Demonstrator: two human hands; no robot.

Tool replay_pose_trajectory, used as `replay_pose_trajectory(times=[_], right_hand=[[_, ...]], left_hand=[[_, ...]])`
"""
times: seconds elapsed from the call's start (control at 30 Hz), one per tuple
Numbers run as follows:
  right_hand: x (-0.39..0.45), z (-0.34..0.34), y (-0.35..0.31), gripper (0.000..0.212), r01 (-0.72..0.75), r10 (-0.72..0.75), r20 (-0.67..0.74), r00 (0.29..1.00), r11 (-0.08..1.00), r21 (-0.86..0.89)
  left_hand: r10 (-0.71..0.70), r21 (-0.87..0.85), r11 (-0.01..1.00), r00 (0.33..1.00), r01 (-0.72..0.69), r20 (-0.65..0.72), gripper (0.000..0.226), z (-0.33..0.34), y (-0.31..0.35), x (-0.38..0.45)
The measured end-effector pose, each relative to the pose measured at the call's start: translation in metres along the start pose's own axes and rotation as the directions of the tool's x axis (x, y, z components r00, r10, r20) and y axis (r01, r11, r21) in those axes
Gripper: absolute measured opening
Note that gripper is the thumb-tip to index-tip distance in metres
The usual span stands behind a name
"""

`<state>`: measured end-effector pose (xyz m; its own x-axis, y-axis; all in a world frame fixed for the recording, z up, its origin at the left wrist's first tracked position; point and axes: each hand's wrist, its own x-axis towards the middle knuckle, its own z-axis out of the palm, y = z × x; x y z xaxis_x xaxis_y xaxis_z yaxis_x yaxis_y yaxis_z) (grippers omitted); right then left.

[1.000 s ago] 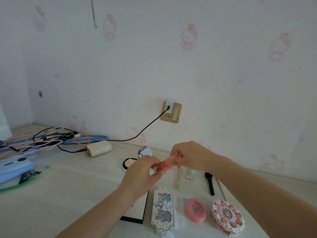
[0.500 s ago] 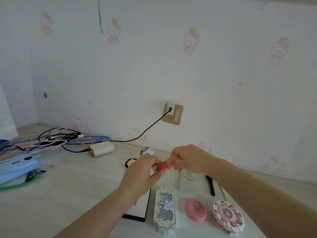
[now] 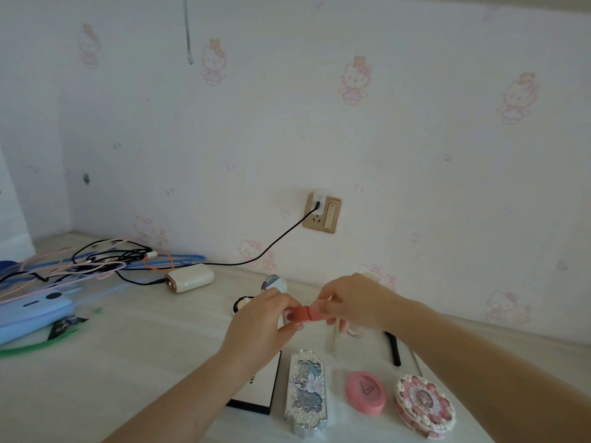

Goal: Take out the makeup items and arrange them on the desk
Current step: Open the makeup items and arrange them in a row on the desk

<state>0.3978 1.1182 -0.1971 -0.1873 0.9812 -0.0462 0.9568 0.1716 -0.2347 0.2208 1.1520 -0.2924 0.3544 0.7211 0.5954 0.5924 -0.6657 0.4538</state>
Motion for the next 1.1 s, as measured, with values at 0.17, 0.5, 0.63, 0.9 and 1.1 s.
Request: replay_pose_trajectory(times=[0.17,0.5,0.63,0.9,1.1], right_hand=[[0.002,0.003,0.004,0.046,0.093,-0.105,-0.089,0.990,0.987,-0.134],[0.010,0.009,0.009,0.034,0.003,-0.007,-0.043,0.999,0.994,-0.107],[0.009,0.008,0.011,0.028,0.034,-0.049,-0.072,0.996,0.979,-0.203],[0.009,0.012,0.020,0.032,0.079,-0.115,-0.151,0.982,0.971,-0.225],[0.008,0.013,0.027,0.030,0.052,-0.096,-0.191,0.977,0.974,-0.221]], left_hand=[[-0.006,-0.018,1.000,1.000,0.005,-0.020,0.015,0.001,-0.002,-0.001],[0.008,0.046,0.999,1.000,-0.008,-0.003,0.019,-0.001,-0.004,-0.002],[-0.005,0.055,0.998,1.000,0.004,0.005,0.018,0.000,-0.009,-0.004],[-0.092,-0.047,0.995,0.996,0.092,-0.004,0.018,0.001,-0.016,-0.004],[-0.165,-0.118,0.979,0.986,0.166,0.015,0.020,0.001,-0.021,-0.004]])
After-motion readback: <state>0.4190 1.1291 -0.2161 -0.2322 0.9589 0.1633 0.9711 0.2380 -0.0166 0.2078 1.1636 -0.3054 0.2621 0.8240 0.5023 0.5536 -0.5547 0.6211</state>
